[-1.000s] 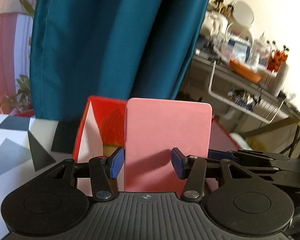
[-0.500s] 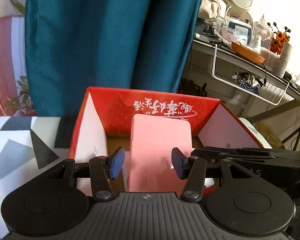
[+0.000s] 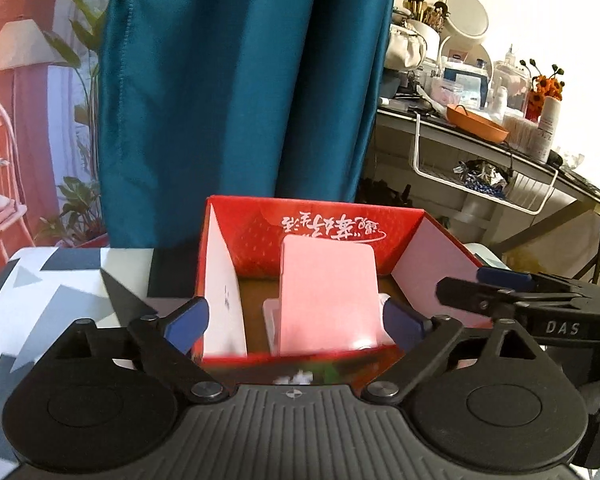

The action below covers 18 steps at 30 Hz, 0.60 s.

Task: Organize rigid objects
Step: 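Move both grippers back to the clear plastic card case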

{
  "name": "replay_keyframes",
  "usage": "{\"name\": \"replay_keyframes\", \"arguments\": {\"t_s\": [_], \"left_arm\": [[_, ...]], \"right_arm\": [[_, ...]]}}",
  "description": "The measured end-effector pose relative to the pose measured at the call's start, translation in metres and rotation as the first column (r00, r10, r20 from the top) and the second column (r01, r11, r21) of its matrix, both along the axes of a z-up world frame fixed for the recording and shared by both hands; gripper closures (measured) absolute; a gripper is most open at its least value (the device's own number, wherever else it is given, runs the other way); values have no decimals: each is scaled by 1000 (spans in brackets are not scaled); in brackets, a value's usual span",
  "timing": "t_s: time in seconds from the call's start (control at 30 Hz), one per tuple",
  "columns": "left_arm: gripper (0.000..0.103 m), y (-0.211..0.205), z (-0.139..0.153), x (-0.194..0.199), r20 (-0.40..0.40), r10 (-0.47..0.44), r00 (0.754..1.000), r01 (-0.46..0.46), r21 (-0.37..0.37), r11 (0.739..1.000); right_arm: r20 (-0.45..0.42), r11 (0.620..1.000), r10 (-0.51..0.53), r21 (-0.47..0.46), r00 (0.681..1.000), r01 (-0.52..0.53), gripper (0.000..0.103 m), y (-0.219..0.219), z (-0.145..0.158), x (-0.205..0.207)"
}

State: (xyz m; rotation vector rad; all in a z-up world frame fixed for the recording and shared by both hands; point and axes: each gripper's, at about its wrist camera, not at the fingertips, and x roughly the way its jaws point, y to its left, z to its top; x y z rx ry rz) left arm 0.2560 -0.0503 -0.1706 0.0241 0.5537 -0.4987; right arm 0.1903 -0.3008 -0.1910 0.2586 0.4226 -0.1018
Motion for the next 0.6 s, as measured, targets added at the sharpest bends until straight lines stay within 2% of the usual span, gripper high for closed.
{"name": "replay_keyframes", "arguments": {"t_s": [0.1,0.33,0.6], "left_arm": [[6,9,-3,-15,5,0,1000,0,-5,1000],[4,18,-16,-48,2,-1,1000,1,-2,1000],[5,4,-44,-69,-106,-15,994,12,-30,999]], "right_arm": [[27,1000,-14,-4,1000,14,5,4,1,-18],[73,999,-26,-41,997,29,5,18,-7,-63],[1,996,9,-84,1000,-8,11,33,-43,-103]]}}
